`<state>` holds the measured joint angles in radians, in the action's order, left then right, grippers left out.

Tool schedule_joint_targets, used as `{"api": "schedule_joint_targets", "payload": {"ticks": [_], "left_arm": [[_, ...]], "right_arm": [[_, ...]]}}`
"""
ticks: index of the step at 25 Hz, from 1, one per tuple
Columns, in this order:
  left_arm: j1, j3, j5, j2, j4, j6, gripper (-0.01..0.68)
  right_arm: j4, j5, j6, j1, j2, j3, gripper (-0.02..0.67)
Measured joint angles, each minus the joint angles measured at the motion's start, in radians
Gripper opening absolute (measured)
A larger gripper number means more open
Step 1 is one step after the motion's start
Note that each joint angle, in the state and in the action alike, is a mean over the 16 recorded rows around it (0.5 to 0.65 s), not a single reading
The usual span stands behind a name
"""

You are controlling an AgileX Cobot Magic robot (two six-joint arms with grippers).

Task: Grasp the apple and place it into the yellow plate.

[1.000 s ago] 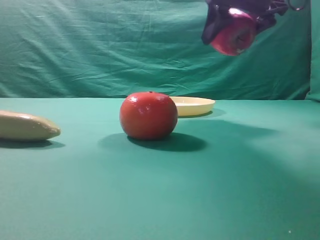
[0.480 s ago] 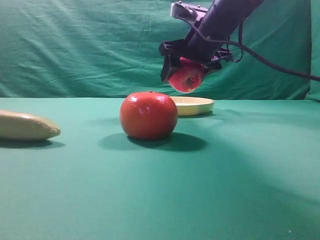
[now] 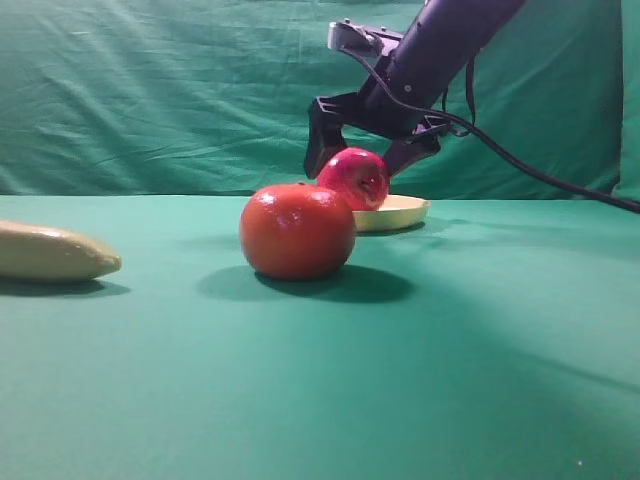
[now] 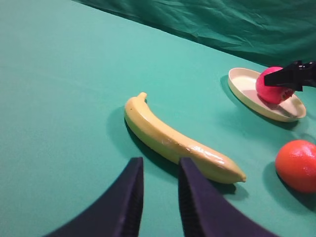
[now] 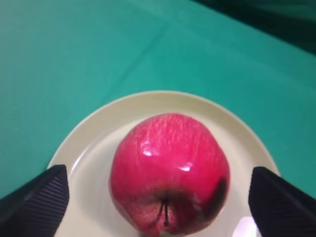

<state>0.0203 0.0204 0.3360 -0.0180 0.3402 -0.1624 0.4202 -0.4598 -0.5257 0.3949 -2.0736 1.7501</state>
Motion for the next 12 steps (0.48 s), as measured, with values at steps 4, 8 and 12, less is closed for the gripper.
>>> {"api": "schedule_joint_targets", "payload": {"ticks": [4,8,12], "left_arm": [[0.0,0.0,0.0,0.0,0.0,0.0,0.157],[0.0,0.0,0.0,0.0,0.0,0.0,0.157],[0.0,0.0,0.0,0.0,0.0,0.0,0.157]], "right_arm": [[-0.019,-0.079,0.015,0.0,0.111,0.0,0.279],[-0.026,-0.176,0.058,0.0,0.219,-0.002,0.127],[-0.028,-0.266,0.116,0.0,0.316,-0.022,0.027]]}}
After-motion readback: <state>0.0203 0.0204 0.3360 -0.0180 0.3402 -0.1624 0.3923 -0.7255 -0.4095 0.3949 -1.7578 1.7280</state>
